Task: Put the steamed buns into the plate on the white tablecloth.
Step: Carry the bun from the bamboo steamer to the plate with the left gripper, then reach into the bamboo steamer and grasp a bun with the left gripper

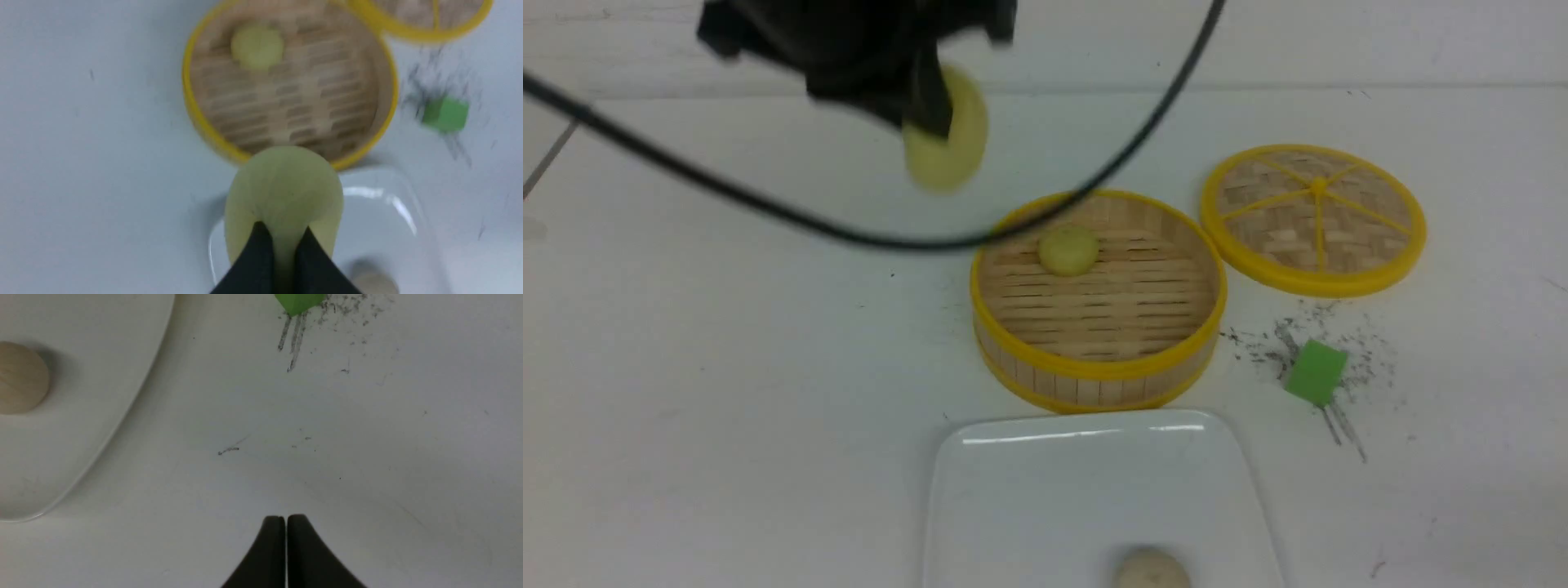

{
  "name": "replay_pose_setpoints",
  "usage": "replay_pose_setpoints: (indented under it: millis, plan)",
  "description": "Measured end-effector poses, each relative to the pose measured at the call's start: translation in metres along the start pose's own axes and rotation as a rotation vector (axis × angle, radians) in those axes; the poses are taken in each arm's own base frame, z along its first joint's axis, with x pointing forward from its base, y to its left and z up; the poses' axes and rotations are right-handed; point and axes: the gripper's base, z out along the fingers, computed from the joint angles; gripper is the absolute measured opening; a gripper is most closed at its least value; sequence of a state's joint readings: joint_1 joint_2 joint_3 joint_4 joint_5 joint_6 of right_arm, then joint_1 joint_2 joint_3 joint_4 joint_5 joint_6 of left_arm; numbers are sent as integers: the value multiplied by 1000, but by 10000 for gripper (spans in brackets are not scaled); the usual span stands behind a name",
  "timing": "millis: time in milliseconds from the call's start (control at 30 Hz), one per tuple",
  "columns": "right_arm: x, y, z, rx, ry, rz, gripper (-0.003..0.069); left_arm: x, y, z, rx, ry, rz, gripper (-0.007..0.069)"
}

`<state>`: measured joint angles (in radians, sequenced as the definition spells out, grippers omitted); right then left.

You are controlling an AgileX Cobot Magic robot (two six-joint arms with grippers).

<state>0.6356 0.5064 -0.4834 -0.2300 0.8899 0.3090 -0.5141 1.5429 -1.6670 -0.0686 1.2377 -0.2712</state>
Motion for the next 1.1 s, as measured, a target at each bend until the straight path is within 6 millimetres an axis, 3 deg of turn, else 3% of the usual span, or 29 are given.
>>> replay_pose_setpoints:
  millis: [133, 267, 433, 600, 833, 1033, 1100]
  plan:
    - [-1, 0, 0, -4, -12, 0, 30, 55, 2, 60, -38, 269, -36, 27]
    - [-2, 0, 0, -5, -17, -1, 31, 98, -22, 108, -23, 348, 7, 34]
    - [-2, 0, 0, -1, -18, -4, 37, 110, -39, 137, -22, 356, 1, 66]
    - [-2, 0, 0, 0, -19, -5, 41, 113, -41, 172, -58, 382, -48, 211]
    - [-2, 0, 0, 2, -19, -6, 45, 93, -51, 172, -22, 312, -49, 421]
    - [-2, 0, 0, 3, -20, -8, 52, 66, -61, 156, 8, 225, -33, 465]
    - [-2, 0, 0, 4, -21, -8, 57, 44, -63, 141, 27, 166, -47, 466]
